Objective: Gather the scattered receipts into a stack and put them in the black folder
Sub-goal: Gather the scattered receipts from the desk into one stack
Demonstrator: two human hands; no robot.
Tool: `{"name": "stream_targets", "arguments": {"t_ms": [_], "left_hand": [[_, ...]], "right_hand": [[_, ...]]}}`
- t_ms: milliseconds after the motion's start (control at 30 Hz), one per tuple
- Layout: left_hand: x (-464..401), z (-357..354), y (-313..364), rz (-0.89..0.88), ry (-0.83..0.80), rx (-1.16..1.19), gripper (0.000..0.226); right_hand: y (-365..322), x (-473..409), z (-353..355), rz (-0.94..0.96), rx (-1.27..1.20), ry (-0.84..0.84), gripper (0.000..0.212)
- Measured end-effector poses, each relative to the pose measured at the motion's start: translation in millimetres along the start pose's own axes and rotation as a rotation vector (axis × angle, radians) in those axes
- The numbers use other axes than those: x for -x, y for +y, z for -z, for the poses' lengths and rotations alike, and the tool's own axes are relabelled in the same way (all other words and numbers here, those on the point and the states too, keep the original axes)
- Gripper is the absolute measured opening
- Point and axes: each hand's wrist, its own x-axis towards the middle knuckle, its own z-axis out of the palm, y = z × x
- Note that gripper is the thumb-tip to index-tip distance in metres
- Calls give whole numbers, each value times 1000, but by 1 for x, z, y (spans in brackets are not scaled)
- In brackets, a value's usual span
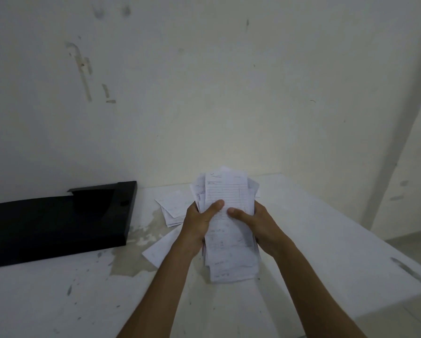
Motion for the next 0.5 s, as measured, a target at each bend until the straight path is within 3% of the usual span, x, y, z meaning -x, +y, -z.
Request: {"name": "stream_targets", "arguments": {"t_ms": [100, 200, 300, 400, 500], "left_hand": [[1, 10, -2, -30, -7, -74, 27], [0, 43, -10, -71, 100, -279, 23], [-1, 94, -31, -130, 279, -794, 33], [-1, 127, -56, -65, 209, -1340, 72], [-1, 129, -63, -83, 172, -1495, 76]], "right_hand": [[11, 3, 5, -32, 6, 26, 42], [28, 5, 19, -61, 24, 183, 36], [46, 7, 35, -78, 33, 370, 39], [59, 5, 42, -100, 19, 446, 40], [63, 3, 41, -83, 83, 450, 39]]}}
